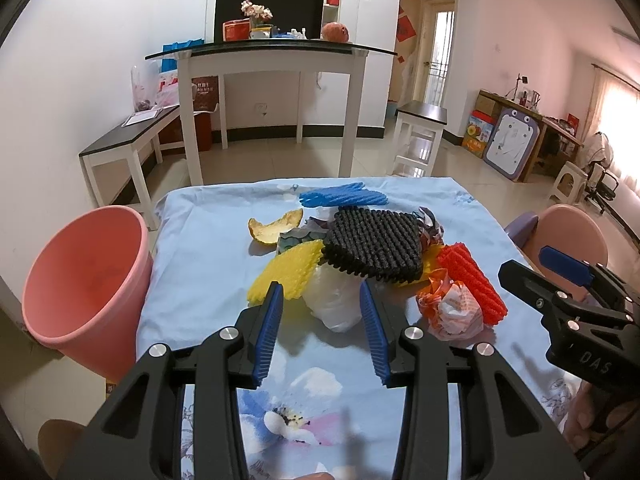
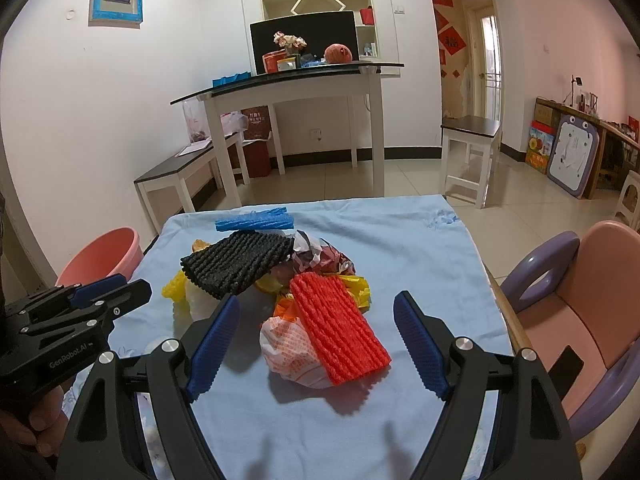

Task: Collect trash

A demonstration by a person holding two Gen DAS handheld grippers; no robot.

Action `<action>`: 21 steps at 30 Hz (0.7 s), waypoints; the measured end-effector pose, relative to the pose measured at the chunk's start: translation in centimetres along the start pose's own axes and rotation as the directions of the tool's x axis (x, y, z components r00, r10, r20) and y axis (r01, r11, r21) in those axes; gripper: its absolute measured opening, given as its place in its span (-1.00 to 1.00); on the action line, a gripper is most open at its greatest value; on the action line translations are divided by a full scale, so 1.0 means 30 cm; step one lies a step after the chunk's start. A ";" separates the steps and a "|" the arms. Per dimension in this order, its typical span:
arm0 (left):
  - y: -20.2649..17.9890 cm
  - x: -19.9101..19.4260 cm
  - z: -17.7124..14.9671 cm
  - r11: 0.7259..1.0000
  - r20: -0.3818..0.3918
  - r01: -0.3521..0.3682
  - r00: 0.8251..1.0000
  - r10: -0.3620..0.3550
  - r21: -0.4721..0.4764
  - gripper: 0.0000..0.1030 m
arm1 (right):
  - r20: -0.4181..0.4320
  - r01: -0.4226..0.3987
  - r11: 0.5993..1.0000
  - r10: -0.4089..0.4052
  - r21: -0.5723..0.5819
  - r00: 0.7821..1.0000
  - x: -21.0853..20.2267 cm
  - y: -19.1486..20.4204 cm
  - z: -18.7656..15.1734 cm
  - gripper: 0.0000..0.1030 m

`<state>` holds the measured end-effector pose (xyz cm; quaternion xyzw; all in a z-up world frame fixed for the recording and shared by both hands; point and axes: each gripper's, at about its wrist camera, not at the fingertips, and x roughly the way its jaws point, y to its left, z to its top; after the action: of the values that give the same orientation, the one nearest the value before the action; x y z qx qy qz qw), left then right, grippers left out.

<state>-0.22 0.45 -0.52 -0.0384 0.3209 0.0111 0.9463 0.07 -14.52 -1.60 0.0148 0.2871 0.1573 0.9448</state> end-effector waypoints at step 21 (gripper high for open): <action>-0.002 0.003 0.002 1.000 -0.006 -0.003 1.000 0.003 0.000 -0.21 | -0.005 0.001 1.000 -0.001 0.001 1.000 0.008 -0.007 -0.015 0.50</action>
<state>-0.11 0.39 -0.50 -0.0380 0.3237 0.0122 0.9453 0.09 -14.67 -2.12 0.0147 0.2897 0.1569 0.9441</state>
